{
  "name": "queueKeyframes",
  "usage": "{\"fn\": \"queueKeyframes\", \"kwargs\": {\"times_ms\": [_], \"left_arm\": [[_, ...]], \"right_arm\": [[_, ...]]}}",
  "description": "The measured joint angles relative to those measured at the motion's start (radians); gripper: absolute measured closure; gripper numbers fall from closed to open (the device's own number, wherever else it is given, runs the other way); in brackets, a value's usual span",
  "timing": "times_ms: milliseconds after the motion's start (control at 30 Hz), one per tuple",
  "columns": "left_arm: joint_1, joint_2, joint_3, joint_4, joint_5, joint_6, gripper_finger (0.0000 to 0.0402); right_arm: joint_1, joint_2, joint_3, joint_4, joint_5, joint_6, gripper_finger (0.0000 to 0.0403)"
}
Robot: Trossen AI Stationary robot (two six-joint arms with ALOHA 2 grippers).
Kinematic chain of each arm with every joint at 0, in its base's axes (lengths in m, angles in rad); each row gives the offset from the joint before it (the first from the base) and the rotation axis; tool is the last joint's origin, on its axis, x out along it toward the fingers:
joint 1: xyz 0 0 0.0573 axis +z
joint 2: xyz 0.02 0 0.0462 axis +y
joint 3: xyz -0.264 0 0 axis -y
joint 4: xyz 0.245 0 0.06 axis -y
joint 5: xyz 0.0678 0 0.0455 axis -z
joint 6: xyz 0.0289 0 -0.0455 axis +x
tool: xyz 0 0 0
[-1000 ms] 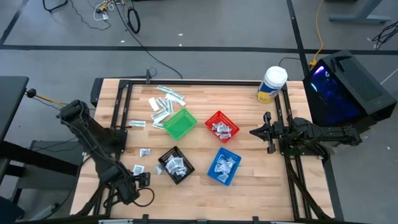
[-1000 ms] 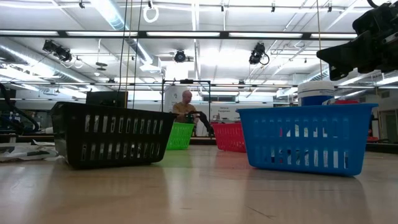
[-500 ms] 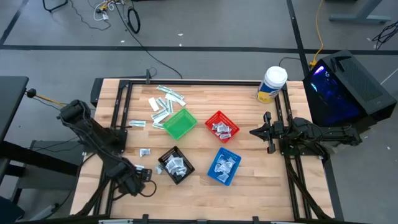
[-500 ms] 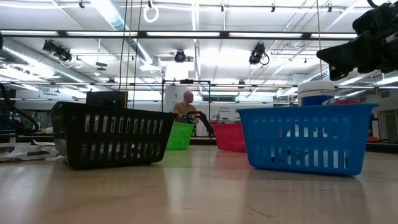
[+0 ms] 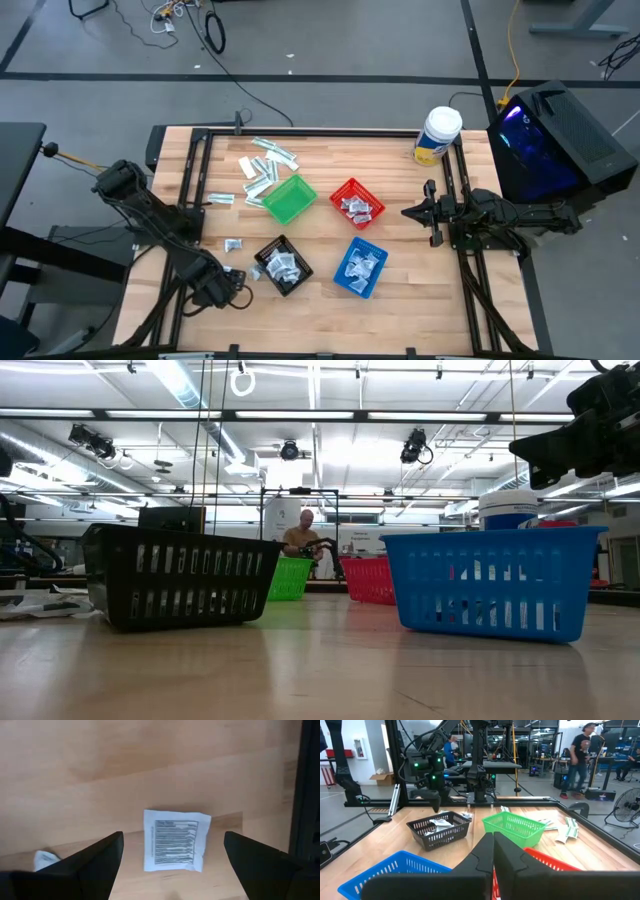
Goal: Pick & Place First Aid Supplies
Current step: Put the black towelette pack into the black bin
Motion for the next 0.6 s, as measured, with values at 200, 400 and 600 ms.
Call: {"fn": "queueKeyframes", "kwargs": {"times_ms": [200, 400, 600], "left_arm": [[0.028, -0.001, -0.037, 0.026, 0.002, 0.008, 0.0046], [0.045, -0.001, -0.061, 0.063, 0.003, 0.023, 0.0046], [0.045, -0.001, -0.092, 0.101, 0.004, 0.022, 0.0046]], "right_arm": [[0.0, 0.0, 0.0, 0.0, 0.0, 0.0, 0.039], [0.0, 0.0, 0.0, 0.0, 0.0, 0.0, 0.039], [0.0, 0.0, 0.0, 0.0, 0.0, 0.0, 0.039]]}}
